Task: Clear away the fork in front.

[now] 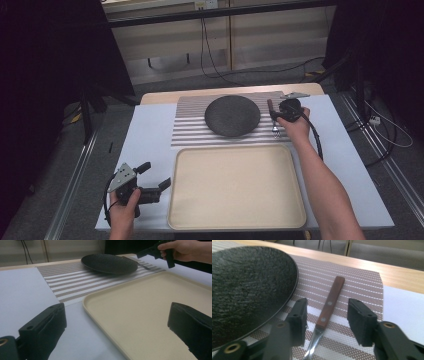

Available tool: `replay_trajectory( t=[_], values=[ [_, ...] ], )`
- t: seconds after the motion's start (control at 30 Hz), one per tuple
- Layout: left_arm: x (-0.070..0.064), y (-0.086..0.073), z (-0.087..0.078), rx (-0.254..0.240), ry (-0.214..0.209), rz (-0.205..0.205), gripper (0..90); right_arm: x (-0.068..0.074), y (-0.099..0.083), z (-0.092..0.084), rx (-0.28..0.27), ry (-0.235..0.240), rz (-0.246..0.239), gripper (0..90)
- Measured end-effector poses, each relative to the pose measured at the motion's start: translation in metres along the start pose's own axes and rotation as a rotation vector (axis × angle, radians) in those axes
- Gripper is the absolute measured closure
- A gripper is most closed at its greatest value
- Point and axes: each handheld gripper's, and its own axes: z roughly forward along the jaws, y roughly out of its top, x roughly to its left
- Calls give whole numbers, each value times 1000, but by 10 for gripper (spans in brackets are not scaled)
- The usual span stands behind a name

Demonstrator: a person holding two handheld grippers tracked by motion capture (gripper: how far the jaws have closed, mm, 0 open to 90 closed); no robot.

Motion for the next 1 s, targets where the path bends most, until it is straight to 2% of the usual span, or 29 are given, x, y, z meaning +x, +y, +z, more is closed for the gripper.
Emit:
replay_trajectory(
  t=[0.1,0.17,0.27,0.53,0.67,0.73,0.8,0.87,1.0],
  values=[
    [0,0,0,1,1,2,21,1,-1,3,25,-18,-3,569],
    [0,0,0,1,4,3,21,0,-3,7,33,8,14,613],
    [-1,-1,0,2,2,3,21,0,-4,10,47,2,-1,624],
    [-1,-1,3,8,0,-3,21,-3,-9,21,67,2,28,669],
    [-1,-1,3,13,3,0,22,0,-6,26,83,8,10,709],
    [-1,-1,3,13,4,1,21,1,-5,27,89,7,-1,741],
    [-1,-2,4,14,4,-1,21,0,-5,27,101,11,16,778],
    [-2,-2,5,19,1,4,21,0,-4,26,108,14,-5,780],
    [-2,-2,4,24,3,12,22,-3,-7,17,138,32,2,780]
  ],
)
